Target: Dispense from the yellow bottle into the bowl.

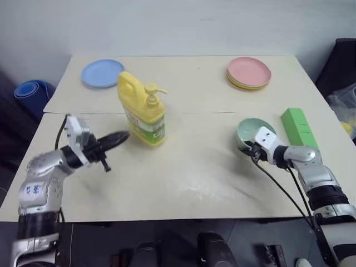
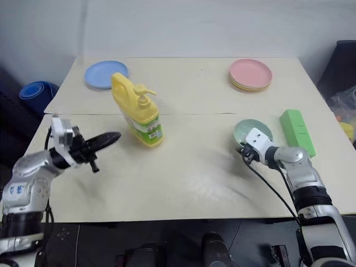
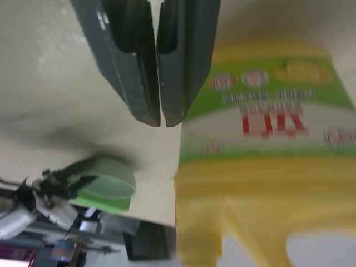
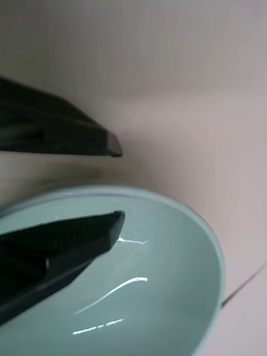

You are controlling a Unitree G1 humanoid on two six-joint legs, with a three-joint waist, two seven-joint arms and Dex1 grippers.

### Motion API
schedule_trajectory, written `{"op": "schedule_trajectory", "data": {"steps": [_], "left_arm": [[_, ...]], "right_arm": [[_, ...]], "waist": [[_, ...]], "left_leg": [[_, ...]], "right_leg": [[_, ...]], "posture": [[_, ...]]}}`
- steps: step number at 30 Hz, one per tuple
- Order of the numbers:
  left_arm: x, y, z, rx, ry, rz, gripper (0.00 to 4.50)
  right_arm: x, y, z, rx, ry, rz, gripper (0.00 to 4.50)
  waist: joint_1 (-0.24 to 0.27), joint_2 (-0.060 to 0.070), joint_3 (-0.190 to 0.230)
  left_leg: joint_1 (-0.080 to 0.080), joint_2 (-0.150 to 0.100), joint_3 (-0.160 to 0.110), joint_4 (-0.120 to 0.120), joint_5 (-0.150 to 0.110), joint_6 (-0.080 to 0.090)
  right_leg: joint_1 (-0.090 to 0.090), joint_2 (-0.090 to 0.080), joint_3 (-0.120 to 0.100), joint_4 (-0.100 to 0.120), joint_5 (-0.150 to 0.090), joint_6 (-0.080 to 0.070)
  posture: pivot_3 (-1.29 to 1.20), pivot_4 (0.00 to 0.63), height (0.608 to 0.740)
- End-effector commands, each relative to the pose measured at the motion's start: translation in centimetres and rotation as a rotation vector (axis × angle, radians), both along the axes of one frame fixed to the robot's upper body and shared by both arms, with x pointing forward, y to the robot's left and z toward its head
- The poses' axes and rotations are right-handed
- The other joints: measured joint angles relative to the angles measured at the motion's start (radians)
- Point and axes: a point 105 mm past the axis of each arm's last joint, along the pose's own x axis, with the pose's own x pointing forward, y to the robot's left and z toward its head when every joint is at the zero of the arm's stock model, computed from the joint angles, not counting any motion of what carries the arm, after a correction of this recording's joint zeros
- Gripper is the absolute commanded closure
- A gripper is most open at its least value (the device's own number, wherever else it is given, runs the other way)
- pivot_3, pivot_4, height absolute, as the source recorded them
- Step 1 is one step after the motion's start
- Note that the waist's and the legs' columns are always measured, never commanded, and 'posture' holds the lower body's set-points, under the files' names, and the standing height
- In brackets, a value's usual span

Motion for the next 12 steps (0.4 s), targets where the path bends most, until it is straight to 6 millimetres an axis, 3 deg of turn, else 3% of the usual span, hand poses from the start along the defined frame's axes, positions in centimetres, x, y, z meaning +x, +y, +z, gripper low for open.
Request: {"op": "schedule_trajectory", "data": {"steps": [1, 4, 6, 10, 12], "left_arm": [[-0.6, 1.0, -0.5, 0.091, -0.036, 0.03, 2.98], [-1.8, 1.8, -2.8, 0.176, 0.016, 0.039, 2.09], [-2.6, 2.0, -4.0, 0.196, 0.046, 0.055, 1.57], [-4.4, 2.3, -7.3, 0.322, 0.045, 0.092, 1.57], [-4.7, 2.4, -8.0, 0.354, 0.03, 0.107, 1.57]], "right_arm": [[-2.1, -0.6, 2.2, 0.001, -0.081, 0.086, 1.54], [-4.7, -0.2, 3.8, 0.168, -0.149, 0.119, 0.54], [-7.1, 0.2, 3.1, 0.233, -0.112, 0.165, 0.0], [-12.0, 0.9, -0.1, 0.26, 0.023, 0.243, 0.0], [-13.4, 1.3, -1.2, 0.24, 0.027, 0.274, 0.0]], "waist": [[0.018, 0.0, 0.0], [0.038, 0.0, 0.0], [0.045, 0.001, 0.0], [0.059, -0.001, 0.001], [0.062, -0.001, 0.001]], "left_leg": [[0.0, 0.0, 0.0, 0.0, 0.0, 0.0], [0.0, 0.0, 0.001, 0.001, 0.0, 0.0], [0.0, 0.0, 0.002, 0.0, 0.0, 0.0], [0.001, 0.0, 0.003, 0.0, 0.0, 0.0], [0.001, 0.0, 0.005, 0.0, 0.0, 0.0]], "right_leg": [[0.0, 0.0, 0.0, 0.0, 0.0, 0.0], [0.0, 0.0, 0.0, -0.001, 0.0, 0.0], [0.0, 0.0, 0.002, -0.001, 0.0, 0.0], [0.001, 0.0, 0.002, -0.002, 0.0, 0.0], [0.001, 0.0, 0.003, -0.002, 0.0, 0.0]], "posture": [[0.0, 0.15, 0.74], [0.0, 0.15, 0.74], [0.0, 0.15, 0.74], [0.0, 0.15, 0.74], [0.0, 0.15, 0.74]]}}
